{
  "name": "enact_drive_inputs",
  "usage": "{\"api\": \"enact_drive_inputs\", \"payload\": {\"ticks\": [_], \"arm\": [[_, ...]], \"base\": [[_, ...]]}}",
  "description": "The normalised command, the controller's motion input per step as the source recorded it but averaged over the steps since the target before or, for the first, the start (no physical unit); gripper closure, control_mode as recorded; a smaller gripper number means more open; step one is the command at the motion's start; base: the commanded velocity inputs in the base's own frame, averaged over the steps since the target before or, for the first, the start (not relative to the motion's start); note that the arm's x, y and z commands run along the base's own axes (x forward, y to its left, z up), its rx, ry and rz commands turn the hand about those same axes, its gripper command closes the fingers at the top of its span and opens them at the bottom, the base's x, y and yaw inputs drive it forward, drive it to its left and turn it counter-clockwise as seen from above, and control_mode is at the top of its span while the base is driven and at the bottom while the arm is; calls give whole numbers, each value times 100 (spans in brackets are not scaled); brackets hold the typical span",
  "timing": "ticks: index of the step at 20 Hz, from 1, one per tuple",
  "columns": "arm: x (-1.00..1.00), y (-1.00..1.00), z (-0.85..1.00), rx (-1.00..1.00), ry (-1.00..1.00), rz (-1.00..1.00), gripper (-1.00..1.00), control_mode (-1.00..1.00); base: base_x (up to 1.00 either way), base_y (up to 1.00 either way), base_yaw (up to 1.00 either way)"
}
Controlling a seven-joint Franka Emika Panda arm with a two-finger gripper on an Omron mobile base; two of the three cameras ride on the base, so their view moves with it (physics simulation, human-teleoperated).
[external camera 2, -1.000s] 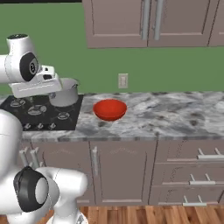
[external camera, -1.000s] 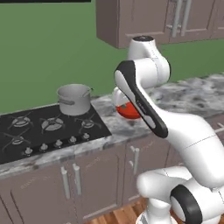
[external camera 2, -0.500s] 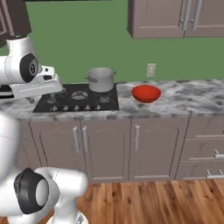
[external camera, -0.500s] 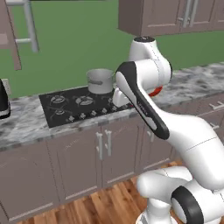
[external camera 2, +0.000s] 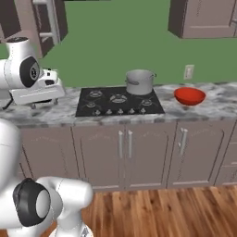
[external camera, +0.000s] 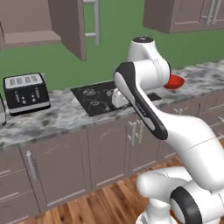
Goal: Open the cabinet and move the ladle to the pot. Then close the cabinet.
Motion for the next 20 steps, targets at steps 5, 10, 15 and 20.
{"api": "enact_drive_inputs", "payload": {"ticks": [5,10,15,20], "arm": [[0,0,0,0,0,0,-100,100],[0,0,0,0,0,0,-100,100],[0,0,0,0,0,0,-100,100],[0,0,0,0,0,0,-100,100]], "base": [[5,72,-6],[41,62,-4],[79,62,-1],[75,57,0]]}}
